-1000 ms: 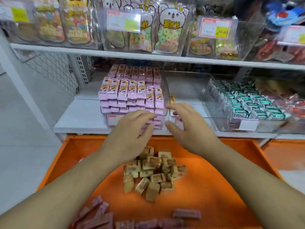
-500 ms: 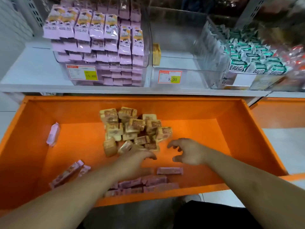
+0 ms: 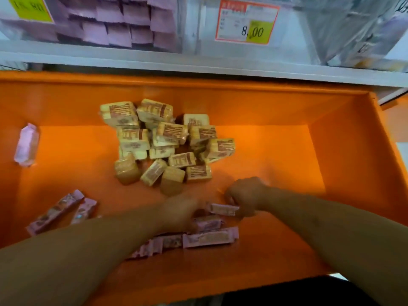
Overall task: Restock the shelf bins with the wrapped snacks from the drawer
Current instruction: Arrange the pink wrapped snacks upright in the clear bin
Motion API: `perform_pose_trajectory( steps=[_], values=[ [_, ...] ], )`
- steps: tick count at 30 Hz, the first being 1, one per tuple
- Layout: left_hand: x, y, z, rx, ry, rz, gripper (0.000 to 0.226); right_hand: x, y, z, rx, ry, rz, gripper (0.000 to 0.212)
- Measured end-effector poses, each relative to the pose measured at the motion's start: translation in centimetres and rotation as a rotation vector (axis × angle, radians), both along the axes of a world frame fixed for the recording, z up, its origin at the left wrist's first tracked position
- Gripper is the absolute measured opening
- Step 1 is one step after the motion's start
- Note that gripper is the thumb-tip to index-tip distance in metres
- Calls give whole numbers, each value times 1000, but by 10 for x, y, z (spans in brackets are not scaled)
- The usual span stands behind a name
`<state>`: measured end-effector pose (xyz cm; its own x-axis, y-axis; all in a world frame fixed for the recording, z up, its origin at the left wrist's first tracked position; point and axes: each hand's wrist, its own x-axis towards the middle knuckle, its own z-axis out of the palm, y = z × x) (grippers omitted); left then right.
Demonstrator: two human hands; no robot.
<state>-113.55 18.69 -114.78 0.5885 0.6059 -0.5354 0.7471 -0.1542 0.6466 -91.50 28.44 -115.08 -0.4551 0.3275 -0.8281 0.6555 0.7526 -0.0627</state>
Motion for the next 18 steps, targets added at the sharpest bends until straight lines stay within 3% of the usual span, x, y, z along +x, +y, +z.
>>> perform_pose_trajectory(
  steps=[5,10,14,18],
  values=[
    [-3,-3,-4,-42,-5,100,36,-5,-4,5,11,26,34,25],
    [-26,3,25,-81,-22,324,42,-9,15,42,-154,114,-311,48],
    [-47,9,75,-187,-111,523,39,-7,21,84,-186,383,-560,56],
    [-63,13,154,-191,-277,713,36,-23,30,167,-287,664,-738,36]
  ],
)
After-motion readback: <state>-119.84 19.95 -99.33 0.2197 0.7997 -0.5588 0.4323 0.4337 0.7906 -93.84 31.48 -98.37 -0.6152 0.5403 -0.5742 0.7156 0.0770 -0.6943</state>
